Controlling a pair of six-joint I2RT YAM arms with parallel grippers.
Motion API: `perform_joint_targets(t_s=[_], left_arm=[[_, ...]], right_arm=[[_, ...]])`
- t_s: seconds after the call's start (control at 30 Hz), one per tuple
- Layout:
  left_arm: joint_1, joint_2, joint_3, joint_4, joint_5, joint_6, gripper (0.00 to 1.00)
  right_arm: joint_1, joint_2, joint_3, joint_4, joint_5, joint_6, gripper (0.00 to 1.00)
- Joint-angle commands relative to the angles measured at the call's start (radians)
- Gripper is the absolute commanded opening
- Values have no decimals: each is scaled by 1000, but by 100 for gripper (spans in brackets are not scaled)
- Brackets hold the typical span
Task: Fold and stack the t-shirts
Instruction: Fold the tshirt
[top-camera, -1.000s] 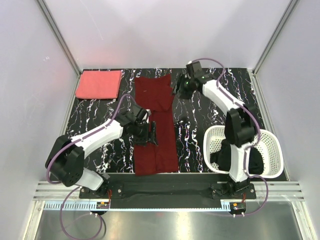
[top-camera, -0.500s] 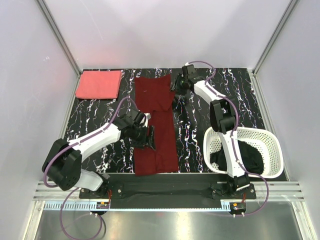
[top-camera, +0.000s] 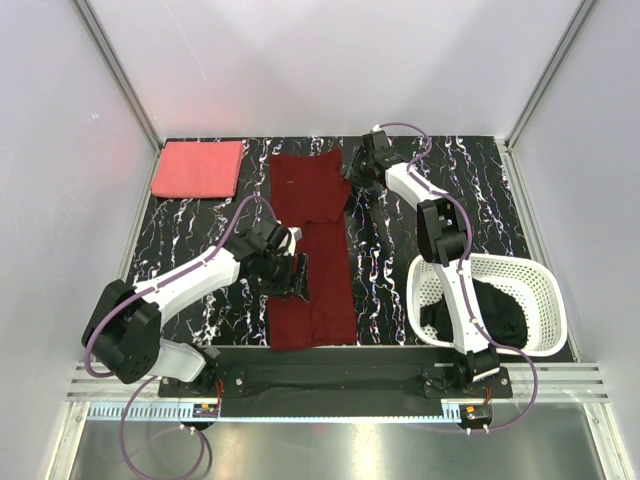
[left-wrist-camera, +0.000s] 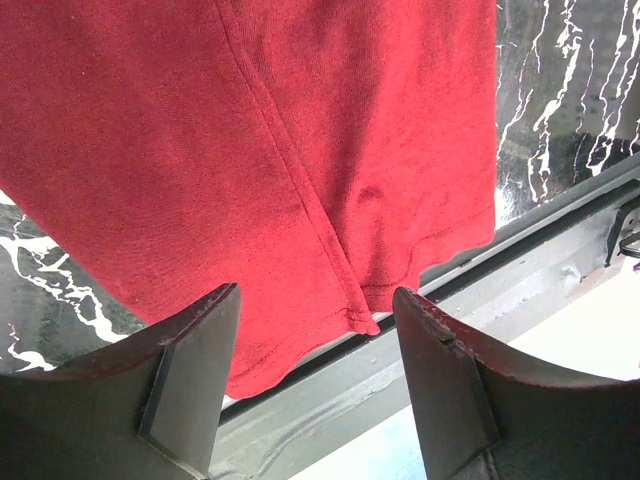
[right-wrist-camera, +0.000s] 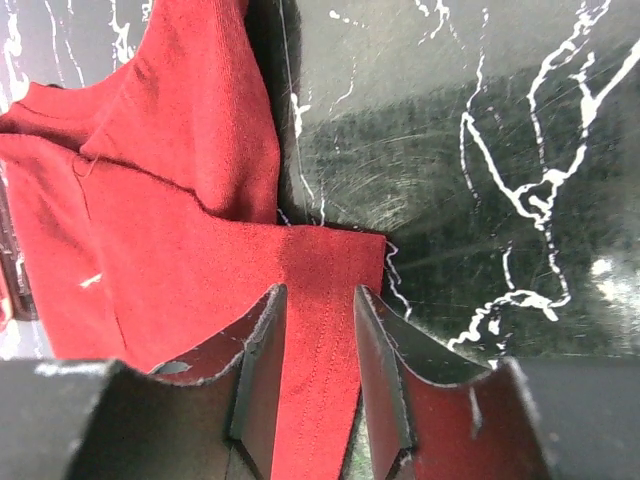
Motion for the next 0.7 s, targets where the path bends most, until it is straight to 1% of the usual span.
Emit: perform_joint_targets(t_s=[0.0,0.13,0.27,0.5,0.53,0.63,0.67], left_arm=[[7,-15,1,13,31,26,67],[16,-13,-7,11,29,29,67],[25,-12,-13,14,31,30,67],[36,-2,-18,19,43,30,68],[38,-2,-18,19,41,32,67],[44,-2,-19,19,40,32,67],[45,-2,-21,17,38,32,67]], right_arm=[[1,14,41,-23,86,-61,41],[-2,-7,20,-13,120,-115,42],[-9,-27,15,-8,109,-149,43],[-13,11,56,-37,101,-126,44],[-13,32,67,-42,60,-118,44],[-14,77,118,-77,43,-94,43],[-14,82,125,-83,46,-89,41]])
